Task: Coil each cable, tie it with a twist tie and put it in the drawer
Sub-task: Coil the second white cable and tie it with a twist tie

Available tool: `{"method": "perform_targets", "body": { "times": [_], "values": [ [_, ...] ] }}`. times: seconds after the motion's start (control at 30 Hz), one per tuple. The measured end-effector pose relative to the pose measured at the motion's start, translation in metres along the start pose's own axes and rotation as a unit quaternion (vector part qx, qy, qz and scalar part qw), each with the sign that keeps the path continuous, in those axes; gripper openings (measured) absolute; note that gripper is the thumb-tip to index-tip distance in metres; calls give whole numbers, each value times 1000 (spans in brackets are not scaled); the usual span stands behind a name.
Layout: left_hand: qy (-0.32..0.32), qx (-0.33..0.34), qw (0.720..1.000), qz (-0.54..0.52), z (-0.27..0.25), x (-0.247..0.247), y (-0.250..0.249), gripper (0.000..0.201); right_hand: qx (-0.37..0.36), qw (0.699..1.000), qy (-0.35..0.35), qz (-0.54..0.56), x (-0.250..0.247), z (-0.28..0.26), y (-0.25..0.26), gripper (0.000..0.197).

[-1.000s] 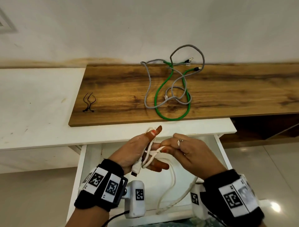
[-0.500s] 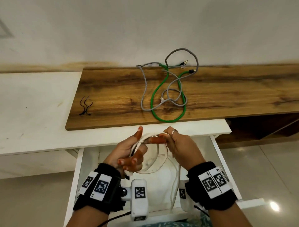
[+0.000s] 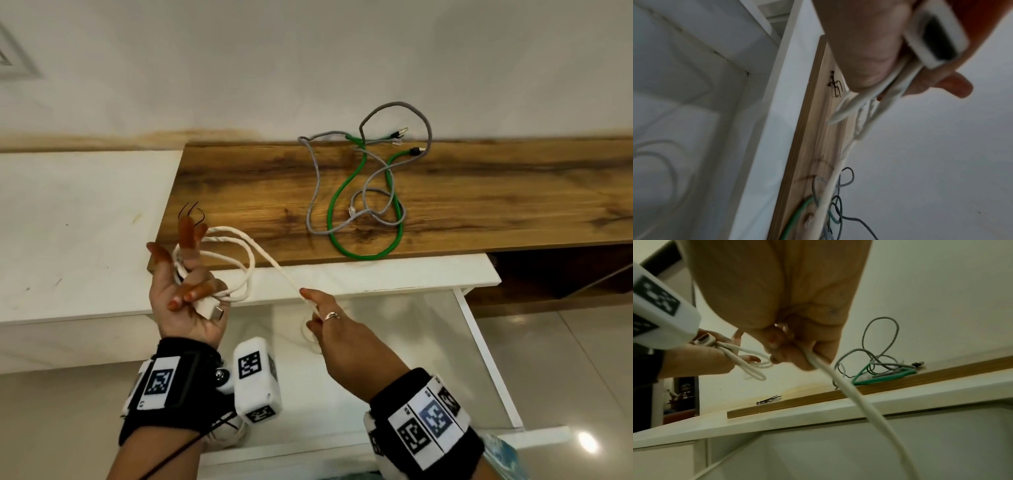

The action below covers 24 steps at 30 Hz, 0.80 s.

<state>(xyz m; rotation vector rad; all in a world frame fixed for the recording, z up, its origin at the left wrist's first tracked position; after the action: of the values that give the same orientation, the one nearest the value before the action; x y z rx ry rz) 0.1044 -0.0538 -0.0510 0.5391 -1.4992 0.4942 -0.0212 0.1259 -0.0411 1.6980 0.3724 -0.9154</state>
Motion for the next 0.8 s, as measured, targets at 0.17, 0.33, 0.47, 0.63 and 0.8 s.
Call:
{"method": "perform_targets", "body": {
  "times": [0.17, 0.33, 0.47, 0.63, 0.8],
  "values": [
    [-186, 128, 965, 134, -3, 12, 13, 34, -103, 987, 21, -119, 2, -4, 13, 63],
    [-228, 105, 912, 324, -1, 23, 43, 27, -178, 970, -43, -156, -5, -2, 22, 64],
    [-208, 35, 905, 369, -1, 27, 62, 39, -230, 948, -102, -197, -15, -3, 19, 54],
    [-209, -44, 886, 411, -3, 29, 83, 44, -242, 946, -112, -186, -21, -6, 15, 45],
    [-205, -108, 867, 442, -6, 27, 87, 42, -258, 949, -97, -154, -24, -9, 9, 34]
  ]
}}
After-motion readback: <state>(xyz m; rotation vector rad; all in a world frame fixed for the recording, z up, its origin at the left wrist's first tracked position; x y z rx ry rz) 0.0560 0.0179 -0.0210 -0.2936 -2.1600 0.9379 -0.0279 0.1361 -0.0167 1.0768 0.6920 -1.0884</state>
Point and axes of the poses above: each hand's wrist, its own z-axis towards the middle knuckle, its own x-axis out of the palm, y = z × x, the point moved 1 cm from there along z, towards the middle knuckle, and after that the axes turned 9 degrees about -y, right-handed, at the moved point
